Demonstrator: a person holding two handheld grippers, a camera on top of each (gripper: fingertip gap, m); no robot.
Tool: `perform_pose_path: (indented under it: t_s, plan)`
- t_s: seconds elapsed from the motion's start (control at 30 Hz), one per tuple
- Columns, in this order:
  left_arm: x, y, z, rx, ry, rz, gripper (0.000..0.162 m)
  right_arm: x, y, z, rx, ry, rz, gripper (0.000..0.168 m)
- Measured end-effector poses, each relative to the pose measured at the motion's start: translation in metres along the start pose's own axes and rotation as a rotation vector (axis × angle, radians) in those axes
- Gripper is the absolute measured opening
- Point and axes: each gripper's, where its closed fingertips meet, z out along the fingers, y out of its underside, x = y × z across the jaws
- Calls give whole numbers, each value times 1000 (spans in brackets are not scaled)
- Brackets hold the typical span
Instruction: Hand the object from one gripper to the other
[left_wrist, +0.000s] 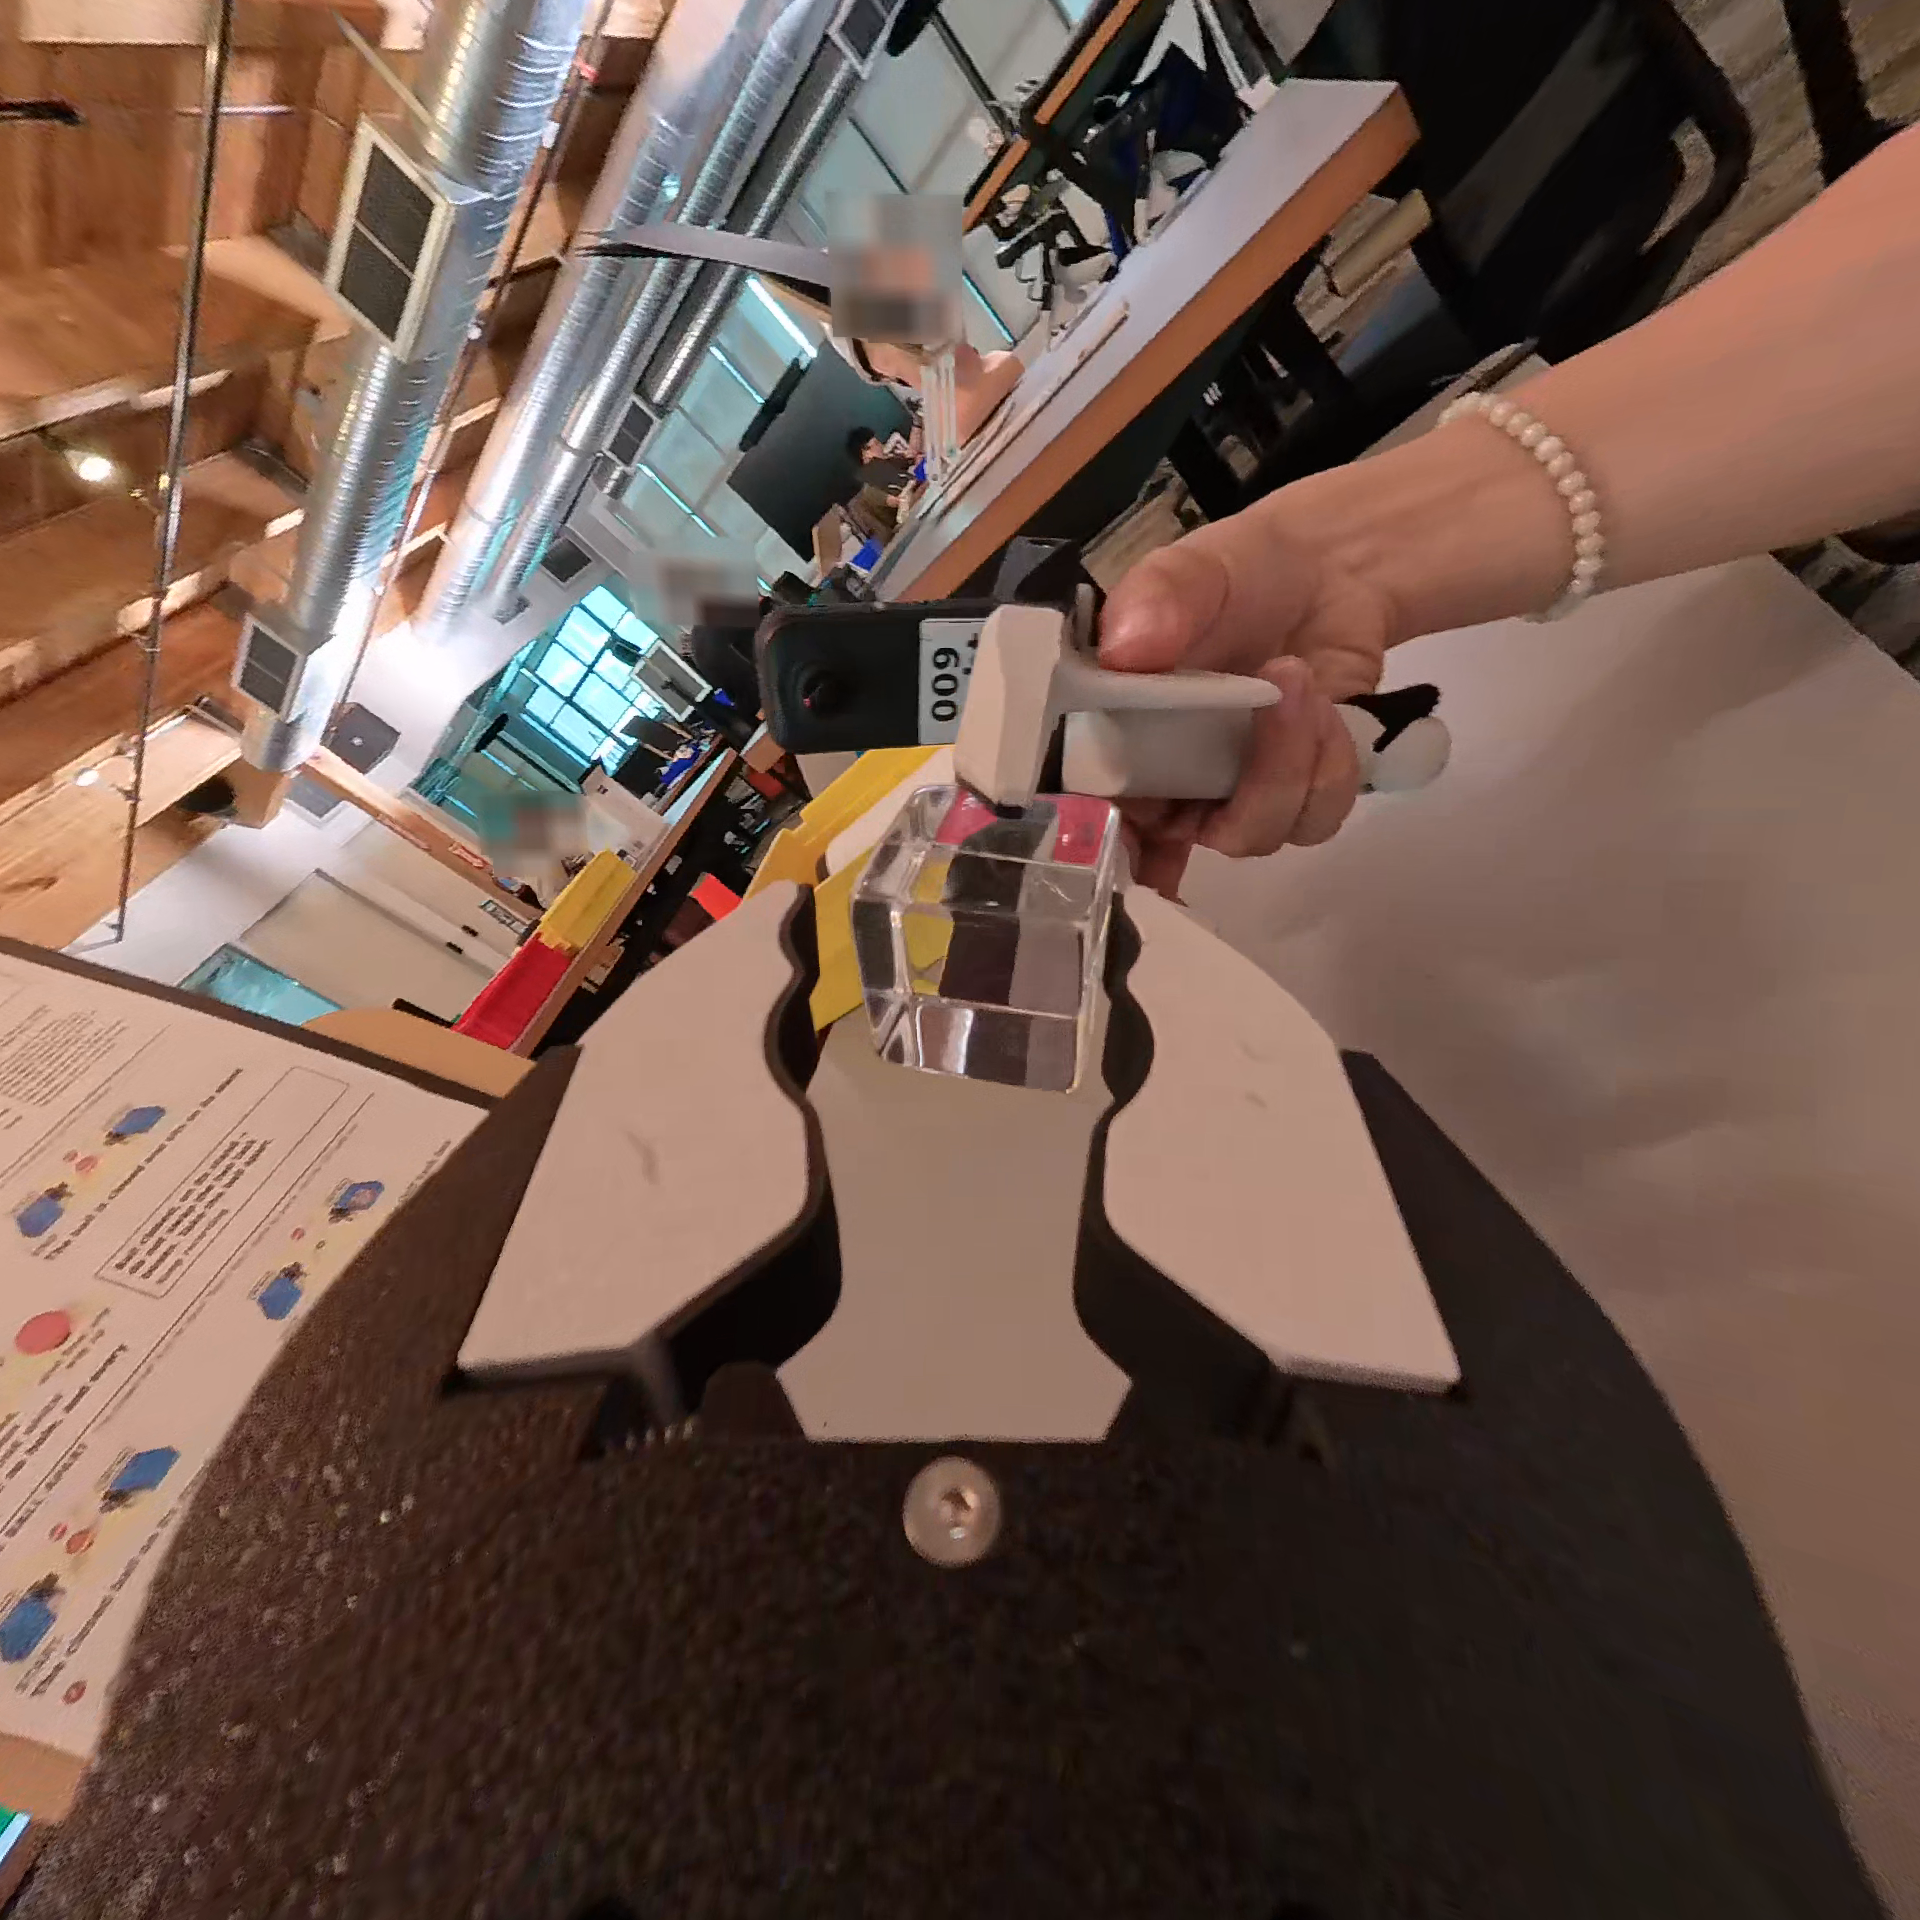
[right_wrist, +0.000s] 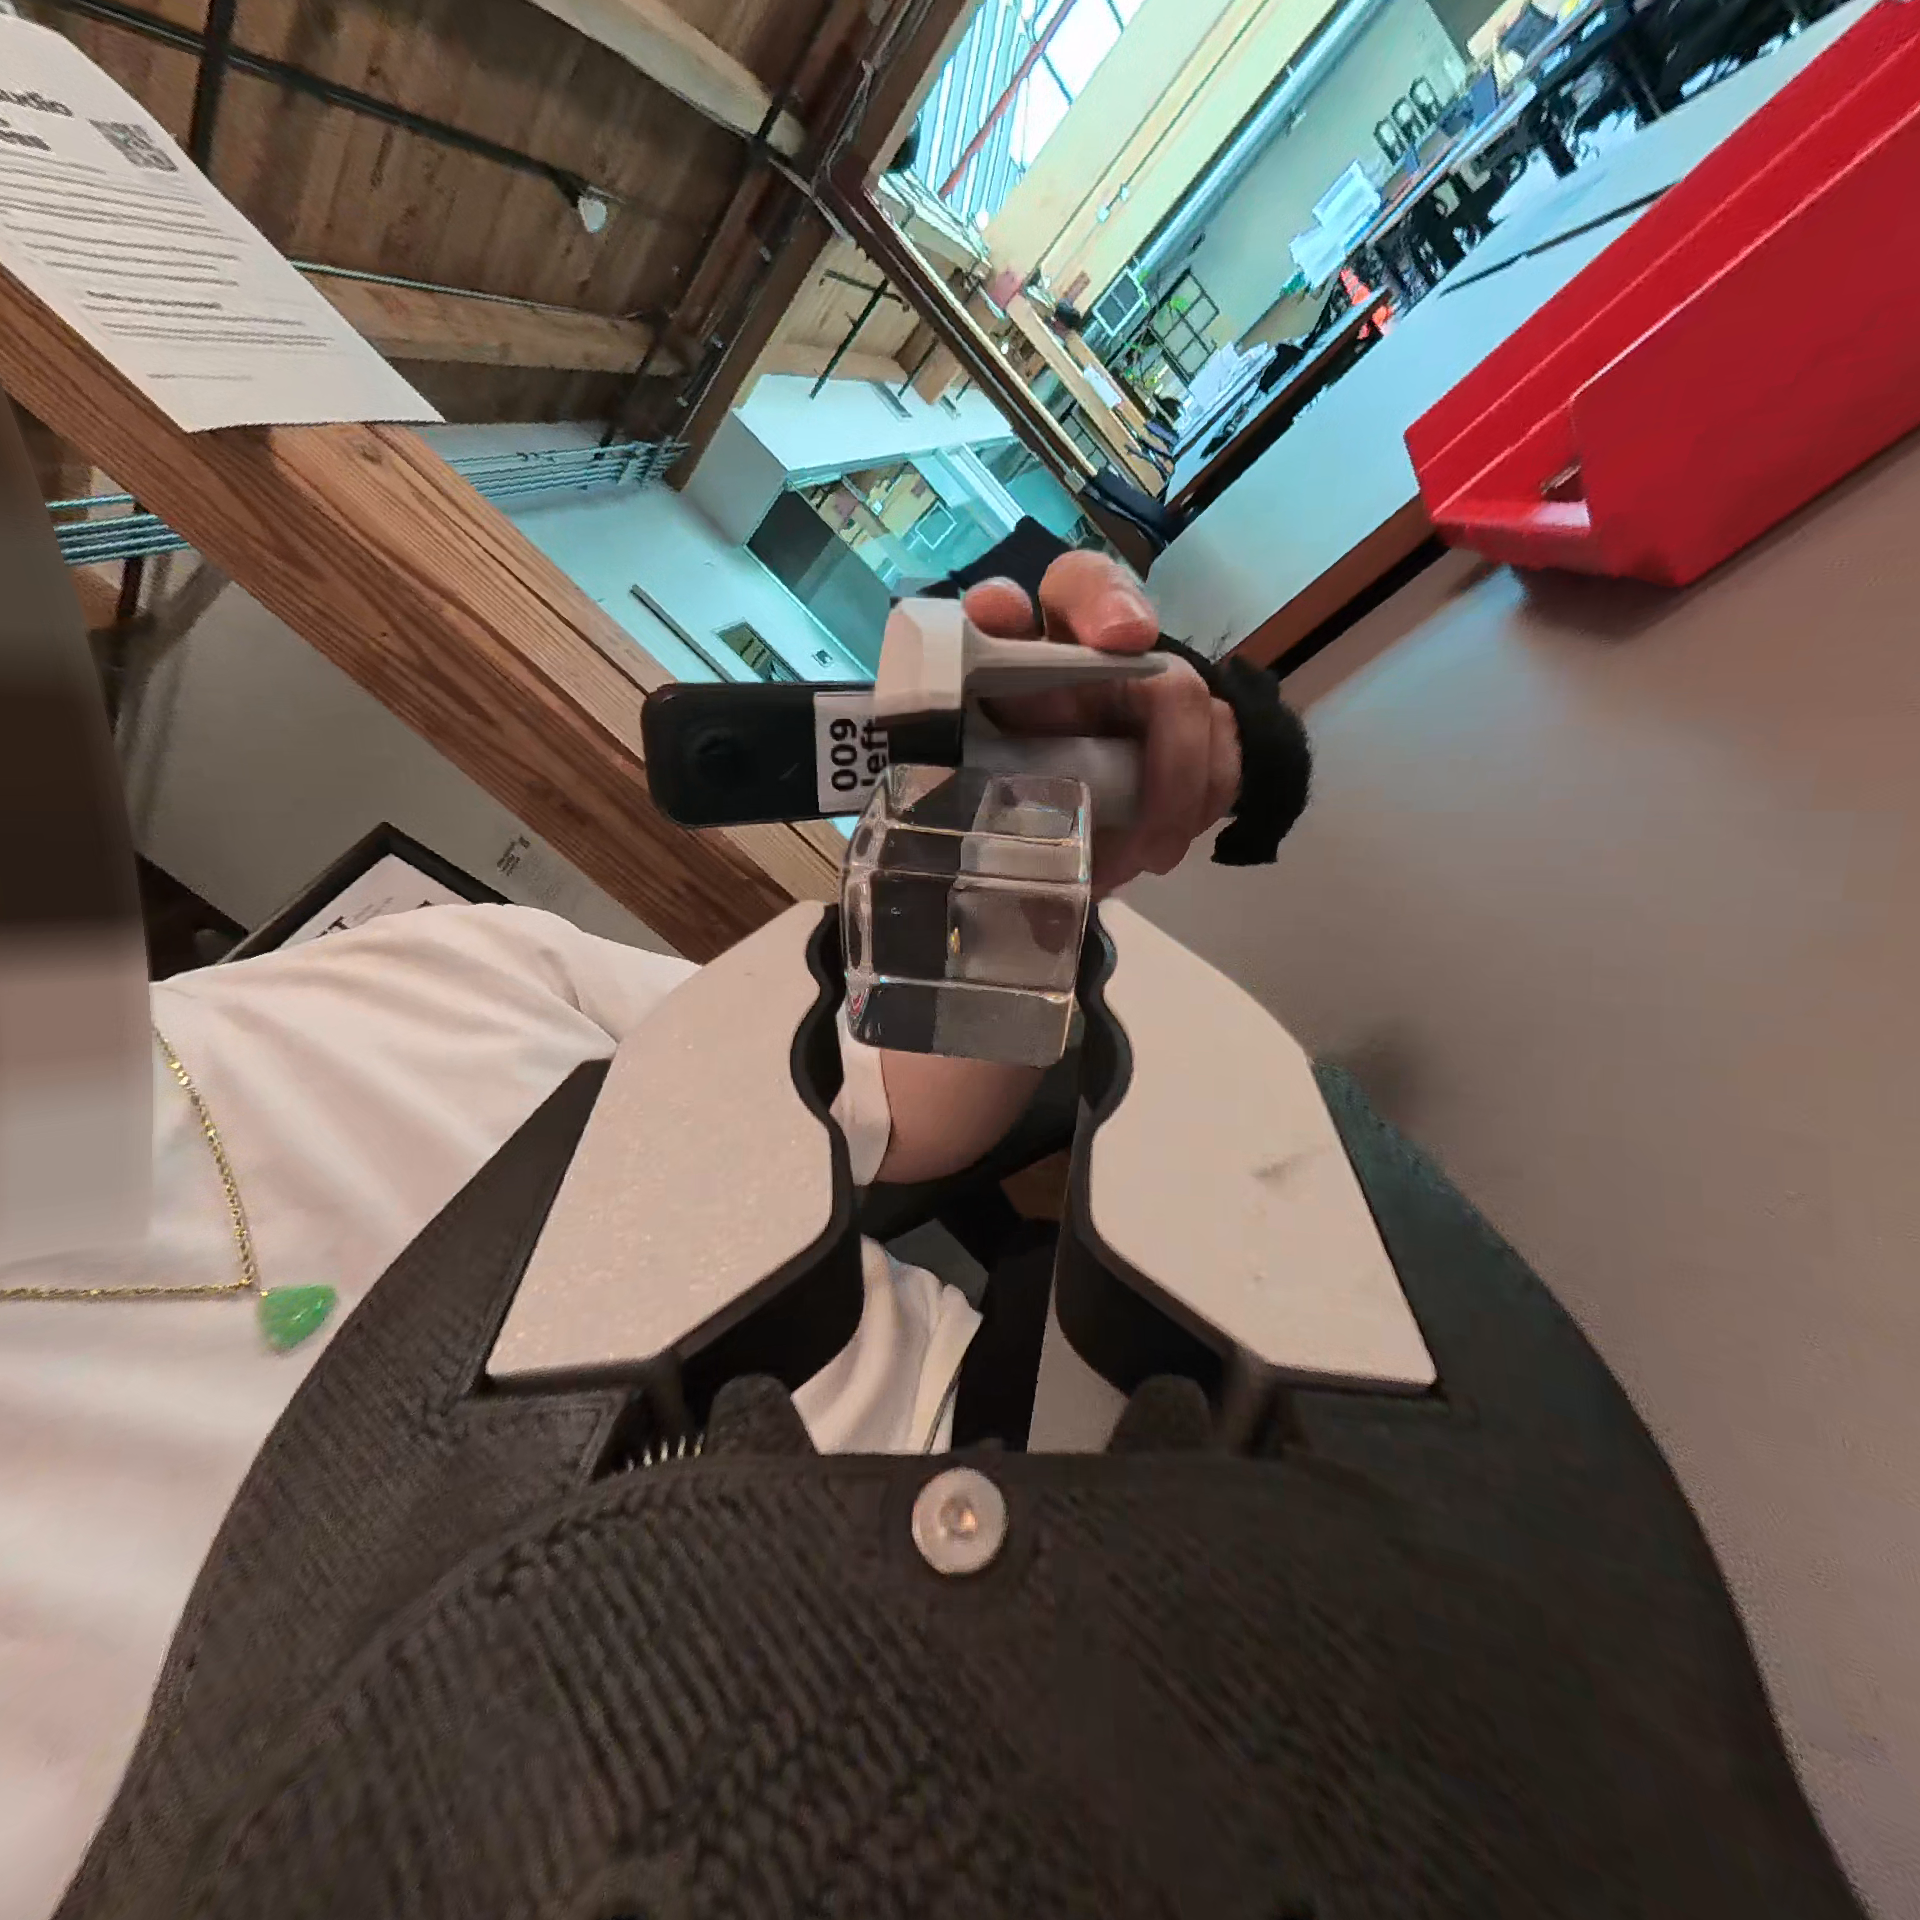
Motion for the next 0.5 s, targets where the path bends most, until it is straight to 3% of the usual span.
perform_pose_path:
  t_s: [0.03, 0.3, 0.5]
  plan:
    - [3, 0, 0, -1, 19, 2, 49, 0, 2, 1, -14, 1, 2, 43]
    - [-1, 5, 6, -15, 11, -104, 44, 3, -7, -5, 46, 50, -23, 44]
    - [-22, 0, 5, 130, -23, -541, 44, 2, -28, -19, 186, 77, -164, 67]
